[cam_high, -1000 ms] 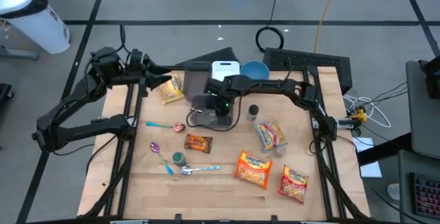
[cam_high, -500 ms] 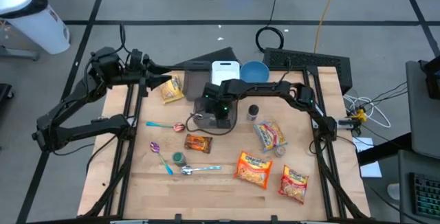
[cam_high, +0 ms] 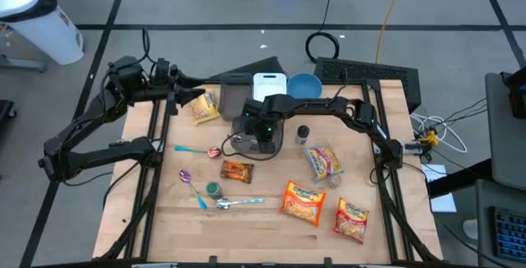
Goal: Pick & Place Food Item
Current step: Put the orange spoon into the bottom black bin, then put the violet seasoning bottle into the top black bin
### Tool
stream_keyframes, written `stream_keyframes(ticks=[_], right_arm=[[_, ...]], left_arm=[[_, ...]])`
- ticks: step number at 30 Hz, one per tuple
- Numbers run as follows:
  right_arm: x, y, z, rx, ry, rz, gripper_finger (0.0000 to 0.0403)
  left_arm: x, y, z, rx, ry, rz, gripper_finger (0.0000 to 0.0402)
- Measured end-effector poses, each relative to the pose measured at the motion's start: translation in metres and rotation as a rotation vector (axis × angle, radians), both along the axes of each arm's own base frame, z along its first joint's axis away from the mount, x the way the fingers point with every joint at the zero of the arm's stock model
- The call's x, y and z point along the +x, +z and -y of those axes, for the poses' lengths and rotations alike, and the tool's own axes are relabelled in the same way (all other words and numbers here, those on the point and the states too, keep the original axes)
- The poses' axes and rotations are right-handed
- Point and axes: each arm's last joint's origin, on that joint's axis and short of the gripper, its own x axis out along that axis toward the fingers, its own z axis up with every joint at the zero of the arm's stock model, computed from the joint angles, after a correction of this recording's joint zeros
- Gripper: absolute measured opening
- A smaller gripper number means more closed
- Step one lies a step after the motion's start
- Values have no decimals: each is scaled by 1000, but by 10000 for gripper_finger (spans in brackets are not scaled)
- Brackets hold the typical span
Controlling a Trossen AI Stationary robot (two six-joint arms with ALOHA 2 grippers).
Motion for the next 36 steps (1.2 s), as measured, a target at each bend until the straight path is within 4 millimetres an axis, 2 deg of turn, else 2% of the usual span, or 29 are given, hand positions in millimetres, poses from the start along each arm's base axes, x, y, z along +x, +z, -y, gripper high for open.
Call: stream_keyframes(ticks=[18,36], right_arm=[[-3,-1,-2,-4,24,-32,8],[1,0,-1,-40,21,7,110]], left_arm=[[0,0,0,0,0,0,230],[0,0,0,-1,0,0,230]])
